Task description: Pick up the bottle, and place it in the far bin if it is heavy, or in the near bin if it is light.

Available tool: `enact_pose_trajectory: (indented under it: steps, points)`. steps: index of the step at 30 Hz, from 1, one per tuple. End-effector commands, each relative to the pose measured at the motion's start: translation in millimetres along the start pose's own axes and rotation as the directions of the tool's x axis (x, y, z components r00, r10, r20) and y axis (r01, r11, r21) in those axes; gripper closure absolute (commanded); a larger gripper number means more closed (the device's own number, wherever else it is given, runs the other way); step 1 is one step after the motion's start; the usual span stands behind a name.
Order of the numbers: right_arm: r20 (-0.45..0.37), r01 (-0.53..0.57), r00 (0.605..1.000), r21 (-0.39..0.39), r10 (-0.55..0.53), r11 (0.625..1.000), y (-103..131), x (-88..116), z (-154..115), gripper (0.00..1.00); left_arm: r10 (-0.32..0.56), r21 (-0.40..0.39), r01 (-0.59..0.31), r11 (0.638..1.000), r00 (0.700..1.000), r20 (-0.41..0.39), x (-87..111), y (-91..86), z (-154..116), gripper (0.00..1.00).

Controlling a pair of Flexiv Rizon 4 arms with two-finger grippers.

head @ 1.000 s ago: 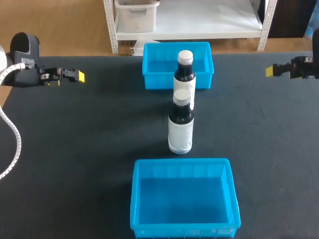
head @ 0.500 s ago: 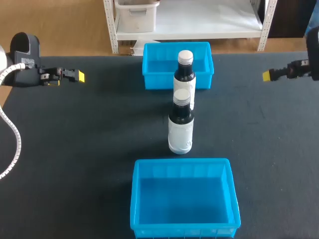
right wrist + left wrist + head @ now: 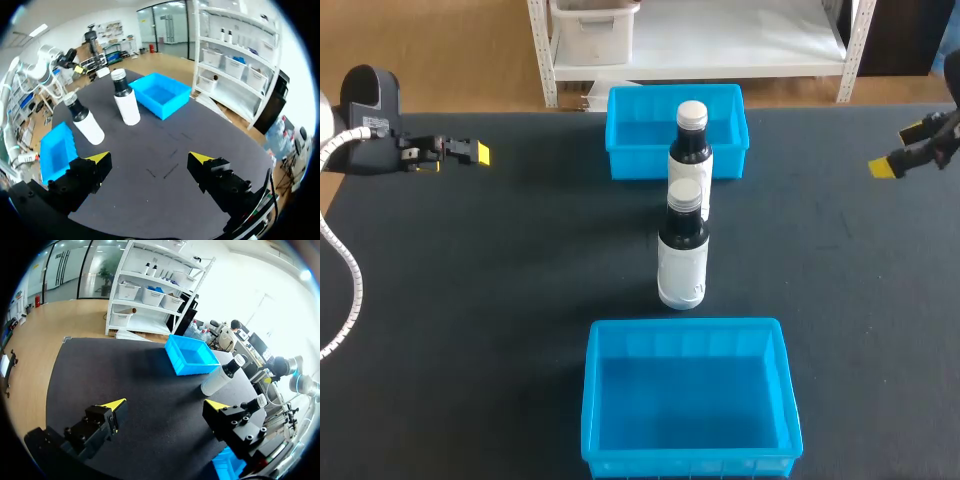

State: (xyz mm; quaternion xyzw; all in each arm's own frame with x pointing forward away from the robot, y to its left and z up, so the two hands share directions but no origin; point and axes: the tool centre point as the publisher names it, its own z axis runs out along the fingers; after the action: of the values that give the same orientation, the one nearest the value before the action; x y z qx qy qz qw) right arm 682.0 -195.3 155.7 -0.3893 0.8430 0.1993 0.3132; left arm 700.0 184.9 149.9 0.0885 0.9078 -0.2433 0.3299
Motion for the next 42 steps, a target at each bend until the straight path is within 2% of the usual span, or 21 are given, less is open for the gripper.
enact_pose_trajectory:
  steps: [1, 7, 10, 12, 15, 19, 23, 34, 42]
  points:
    - [-0.005, 0.217, 0.970, -0.422, -0.241, 0.880, -7, -2, 1, 0.00, 0.000, 0.000, 0.000, 1.000, 1.000, 0.000, 0.0, 0.0, 0, 0.00]
    - [-0.005, 0.217, 0.970, -0.422, -0.241, 0.880, -7, -2, 1, 0.00, 0.000, 0.000, 0.000, 1.000, 1.000, 0.000, 0.0, 0.0, 0, 0.00]
    - [0.052, 0.357, 0.928, -0.417, -0.370, 0.836, -3, -7, 8, 0.00, 0.000, 0.000, 0.000, 1.000, 1.000, 0.000, 0.0, 0.0, 0, 0.00]
    - [0.065, 0.392, 0.913, -0.408, -0.402, 0.824, 2, -10, 14, 0.00, 0.000, 0.000, 0.000, 1.000, 1.000, 0.000, 0.0, 0.0, 0, 0.00]
    - [0.108, 0.437, 0.895, -0.401, -0.432, 0.805, 14, -14, 20, 0.00, 0.000, 0.000, 0.000, 1.000, 1.000, 0.000, 0.0, 0.0, 0, 0.00]
    - [0.132, 0.443, 0.895, -0.377, -0.426, 0.813, 36, -16, 27, 0.00, 0.000, 0.000, 0.000, 1.000, 1.000, 0.000, 0.0, 0.0, 0, 0.00]
    - [0.115, 0.433, 0.900, -0.360, -0.421, 0.826, 60, -18, 39, 0.00, 0.000, 0.000, 0.000, 1.000, 1.000, 0.000, 0.0, 0.0, 0, 0.00]
    - [0.101, 0.439, 0.896, -0.361, -0.433, 0.823, 124, -35, 69, 0.00, 0.000, 0.000, 0.000, 1.000, 1.000, 0.000, 0.0, 0.0, 0, 0.00]
    - [0.159, 0.458, 0.888, -0.383, -0.432, 0.802, 139, -44, 93, 0.00, 0.000, 0.000, 0.000, 1.000, 1.000, 0.000, 0.0, 0.0, 0, 0.00]
